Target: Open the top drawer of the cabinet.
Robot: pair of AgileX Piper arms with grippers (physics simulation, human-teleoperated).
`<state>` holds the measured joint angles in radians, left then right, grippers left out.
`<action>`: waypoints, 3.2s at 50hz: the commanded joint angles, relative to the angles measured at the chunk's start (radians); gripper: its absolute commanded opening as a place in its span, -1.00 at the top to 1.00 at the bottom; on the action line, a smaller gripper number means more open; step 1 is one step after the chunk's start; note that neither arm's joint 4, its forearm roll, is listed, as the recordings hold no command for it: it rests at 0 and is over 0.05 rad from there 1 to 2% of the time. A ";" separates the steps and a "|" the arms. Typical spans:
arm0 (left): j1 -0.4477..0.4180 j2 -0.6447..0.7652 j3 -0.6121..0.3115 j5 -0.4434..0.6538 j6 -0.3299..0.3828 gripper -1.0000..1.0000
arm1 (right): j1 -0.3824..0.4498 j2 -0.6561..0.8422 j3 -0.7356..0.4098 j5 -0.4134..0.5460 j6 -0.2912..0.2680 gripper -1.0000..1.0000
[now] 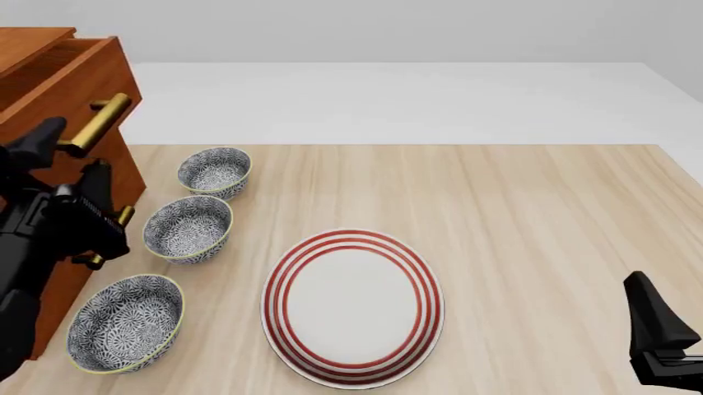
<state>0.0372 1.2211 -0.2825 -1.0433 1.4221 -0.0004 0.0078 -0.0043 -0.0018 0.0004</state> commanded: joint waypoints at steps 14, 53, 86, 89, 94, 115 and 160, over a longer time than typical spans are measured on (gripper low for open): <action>-0.018 -0.317 0.117 0.192 0.007 -1.00 | 0.000 0.000 0.000 0.000 0.000 -1.00; -0.088 -0.774 -0.416 1.117 -0.494 -1.00 | 0.000 0.000 0.000 0.000 0.000 -1.00; 0.077 -0.404 -0.944 1.580 -1.163 -1.00 | 0.000 0.000 0.000 0.000 0.000 -1.00; 0.077 -0.433 -0.911 1.567 -1.146 -1.00 | 0.000 0.000 0.000 0.000 0.000 -1.00; 0.066 -0.428 -0.909 1.594 -1.163 -1.00 | 0.000 0.000 0.000 0.000 0.000 -1.00; 0.052 -0.364 -0.957 1.697 -1.373 -1.00 | 0.000 0.000 0.000 0.000 0.000 -1.00; 0.046 -0.221 -0.873 1.625 -1.469 -1.00 | 0.000 0.000 0.000 0.000 0.000 -1.00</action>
<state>0.0770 0.9596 -1.1777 0.6107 -0.0292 -0.0003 0.0078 -0.0043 -0.0018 0.0004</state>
